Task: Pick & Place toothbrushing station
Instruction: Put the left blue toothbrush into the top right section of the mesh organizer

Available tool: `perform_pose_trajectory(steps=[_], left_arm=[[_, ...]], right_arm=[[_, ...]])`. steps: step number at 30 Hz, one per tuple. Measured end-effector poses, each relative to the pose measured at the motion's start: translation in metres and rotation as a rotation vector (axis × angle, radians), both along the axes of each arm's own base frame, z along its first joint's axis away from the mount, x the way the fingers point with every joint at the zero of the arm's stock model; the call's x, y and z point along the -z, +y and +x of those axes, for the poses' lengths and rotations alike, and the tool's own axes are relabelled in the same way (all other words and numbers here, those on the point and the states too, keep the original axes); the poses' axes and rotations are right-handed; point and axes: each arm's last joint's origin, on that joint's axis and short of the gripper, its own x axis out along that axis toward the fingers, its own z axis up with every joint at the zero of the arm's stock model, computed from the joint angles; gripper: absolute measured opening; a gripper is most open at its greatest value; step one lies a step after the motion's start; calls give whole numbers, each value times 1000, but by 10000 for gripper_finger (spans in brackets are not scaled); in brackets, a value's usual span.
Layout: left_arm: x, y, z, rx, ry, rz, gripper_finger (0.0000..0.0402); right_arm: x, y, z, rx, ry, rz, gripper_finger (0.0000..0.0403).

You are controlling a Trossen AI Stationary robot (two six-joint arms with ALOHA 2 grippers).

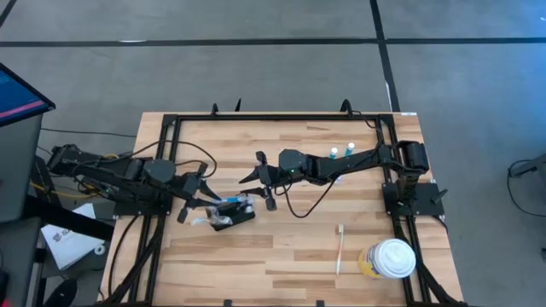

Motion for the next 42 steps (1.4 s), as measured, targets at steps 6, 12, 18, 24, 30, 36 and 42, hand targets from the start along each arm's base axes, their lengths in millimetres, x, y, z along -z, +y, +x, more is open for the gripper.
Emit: perform_pose_trajectory(steps=[6,12,18,24,30,36,42], left_arm=[[-1,1,-1,-24,-12,6,72],[-1,1,-2,-23,-8,12,72],[0,2,-2,-37,-6,28,72],[1,3,-2,-55,11,51,78],[-5,3,-3,-63,-7,51,111],[-6,3,-4,-70,22,63,143],[1,3,0,-87,83,79,147]], right_arm=[[0,0,0,0,2,0,129],[1,0,0,0,5,0,129],[1,0,0,0,5,1,129],[1,0,0,0,6,2,129],[1,0,0,0,6,2,129],[1,0,0,0,6,2,129],[1,0,0,0,6,2,129]])
